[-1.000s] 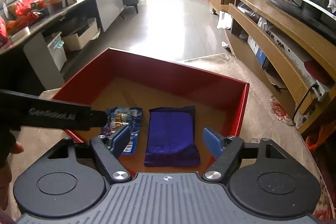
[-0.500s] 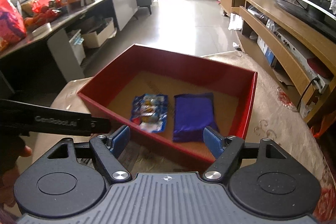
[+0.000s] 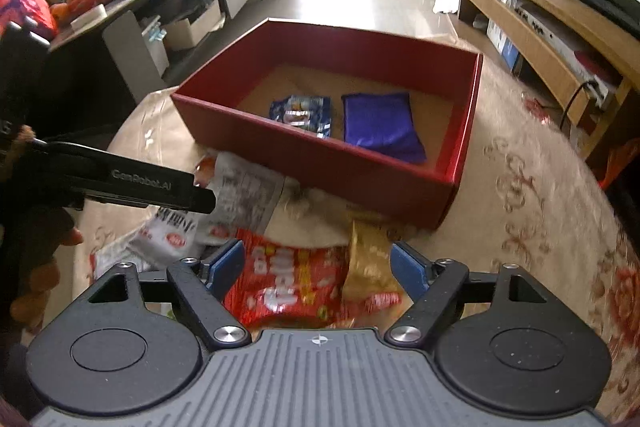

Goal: Organize snacks
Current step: 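Move both tools back to the table and grasp the white noodle-snack packet with the left tool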

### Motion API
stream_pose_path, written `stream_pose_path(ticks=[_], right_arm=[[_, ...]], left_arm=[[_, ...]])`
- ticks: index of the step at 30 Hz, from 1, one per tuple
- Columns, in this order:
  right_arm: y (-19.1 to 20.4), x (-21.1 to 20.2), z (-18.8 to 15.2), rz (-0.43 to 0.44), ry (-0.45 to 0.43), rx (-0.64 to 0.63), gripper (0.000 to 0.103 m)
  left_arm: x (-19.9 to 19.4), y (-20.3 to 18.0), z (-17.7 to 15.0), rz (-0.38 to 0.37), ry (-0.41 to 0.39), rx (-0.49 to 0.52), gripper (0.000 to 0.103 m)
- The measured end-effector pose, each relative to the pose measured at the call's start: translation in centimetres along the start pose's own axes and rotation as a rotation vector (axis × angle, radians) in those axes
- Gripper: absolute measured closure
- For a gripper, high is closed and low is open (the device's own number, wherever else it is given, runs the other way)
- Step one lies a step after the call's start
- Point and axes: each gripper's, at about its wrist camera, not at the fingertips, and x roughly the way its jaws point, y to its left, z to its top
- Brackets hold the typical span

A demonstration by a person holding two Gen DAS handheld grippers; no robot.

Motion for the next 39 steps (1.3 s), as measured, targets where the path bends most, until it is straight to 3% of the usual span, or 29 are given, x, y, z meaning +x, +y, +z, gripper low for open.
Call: stream_pose_path(ticks=[5,8,11,13,15,24,31,34,39], right_arm=[[-0.1,0.3,0.4,0.016,0.018,0.011,0.019],[-0.1,0.3,0.2,0.023,0.024,0.007,0.019],[-0.4,0.3,-0.1,0.02,0.034,0.006,0.018],[-0.5,0.3,-0.3,0.013,0.042,0.01,0.018],[-0.7,0.3,-0.3,0.01,0.046,0.016,0.018],[-0.2,-0.5,-0.5,0.026,0.027,-0.002,0.021],[-0.5,-0.8,-1.1,0.024,0.039,0.01,0.021],[-0.7,-0.7,-1.1,0.026,0.038,0.026,0.02],[-1.1,-0.6,-1.0,0.022,0.041,0.046,0.019]], left_arm=[[1.3,-1.4,-0.4,0.011,0.026,0.065,0.024],[1.9,-2.5,-0.3,0.037,0.011,0.113,0.016],[2.2,-2.4,-0.1,0.035,-0.002,0.11,0.016],[1.8,-2.3,-0.4,0.028,0.002,0.108,0.023],[1.1,-2.4,-1.1,0.043,-0.003,0.132,0.039],[-1.2,-1.6,-4.2,-0.018,0.019,0.123,0.054],[-2.0,-0.5,-4.8,-0.049,0.028,0.036,0.052],[-2.0,-0.1,-3.7,-0.069,0.007,-0.022,0.045],[-0.2,-2.2,-3.1,0.031,-0.019,0.07,0.036]])
